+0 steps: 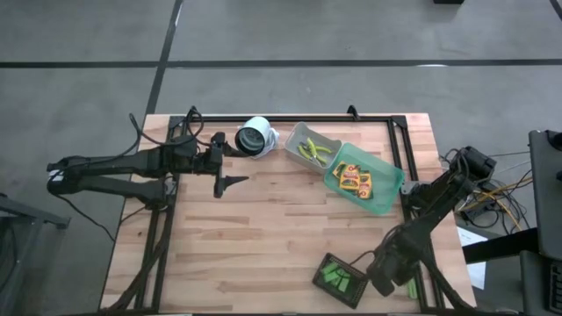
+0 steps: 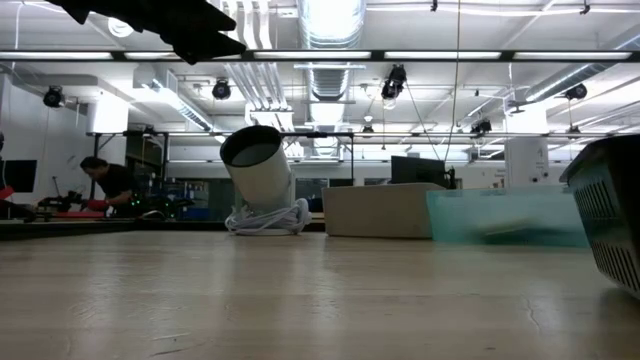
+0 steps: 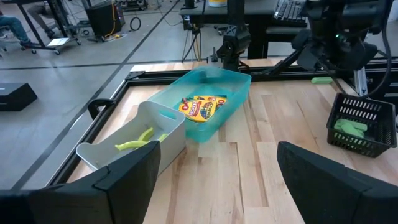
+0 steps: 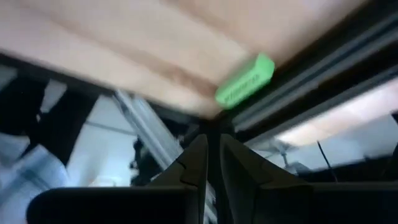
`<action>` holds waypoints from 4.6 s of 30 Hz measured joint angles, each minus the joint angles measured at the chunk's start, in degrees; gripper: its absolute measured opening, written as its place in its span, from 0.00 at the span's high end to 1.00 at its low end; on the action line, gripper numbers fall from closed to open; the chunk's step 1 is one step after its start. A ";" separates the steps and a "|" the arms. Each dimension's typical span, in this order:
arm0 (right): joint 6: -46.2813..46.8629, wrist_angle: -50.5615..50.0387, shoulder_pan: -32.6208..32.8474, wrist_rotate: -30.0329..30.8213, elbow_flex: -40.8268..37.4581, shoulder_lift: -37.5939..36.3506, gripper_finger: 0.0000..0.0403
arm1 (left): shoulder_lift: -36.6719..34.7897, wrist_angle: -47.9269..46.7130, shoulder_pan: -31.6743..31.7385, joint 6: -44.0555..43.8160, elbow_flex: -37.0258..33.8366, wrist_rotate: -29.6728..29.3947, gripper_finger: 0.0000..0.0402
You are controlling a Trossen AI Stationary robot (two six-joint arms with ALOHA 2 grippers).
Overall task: Pick & Place School Supplies
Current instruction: Put the green eraser into the black bin
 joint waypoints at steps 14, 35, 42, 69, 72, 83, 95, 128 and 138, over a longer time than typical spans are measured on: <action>-0.91 14.52 -3.19 9.60 -9.29 -6.65 0.89 | 0.01 -0.02 0.00 -0.01 0.00 0.00 0.18; 9.41 18.64 -0.27 7.90 -19.67 -19.80 0.89 | 0.01 -0.02 0.00 -0.02 0.01 0.00 0.18; -4.80 18.06 2.67 4.75 -17.57 -12.63 0.89 | 0.00 -0.13 0.00 0.00 0.01 0.00 0.18; -48.86 -2.30 5.42 6.63 0.52 7.85 0.89 | 0.01 -0.46 0.00 0.00 0.01 0.00 0.18; -48.97 -2.15 5.48 6.65 1.99 9.37 0.89 | 0.01 -0.46 0.00 0.00 0.00 0.00 0.18; -48.31 -1.54 10.17 5.84 4.92 12.61 0.89 | 0.01 -0.46 0.00 -0.02 -0.01 0.00 0.18; -45.91 1.35 13.12 4.96 4.05 14.23 0.89 | 0.00 -0.46 0.00 -0.02 -0.01 0.02 0.18; -47.38 1.48 9.33 19.04 5.70 12.79 0.89 | 0.01 -0.48 0.00 -0.02 0.00 0.01 0.18; -44.59 -2.29 10.16 16.97 5.85 9.50 0.89 | 0.01 -0.48 0.00 -0.02 -0.01 0.00 0.18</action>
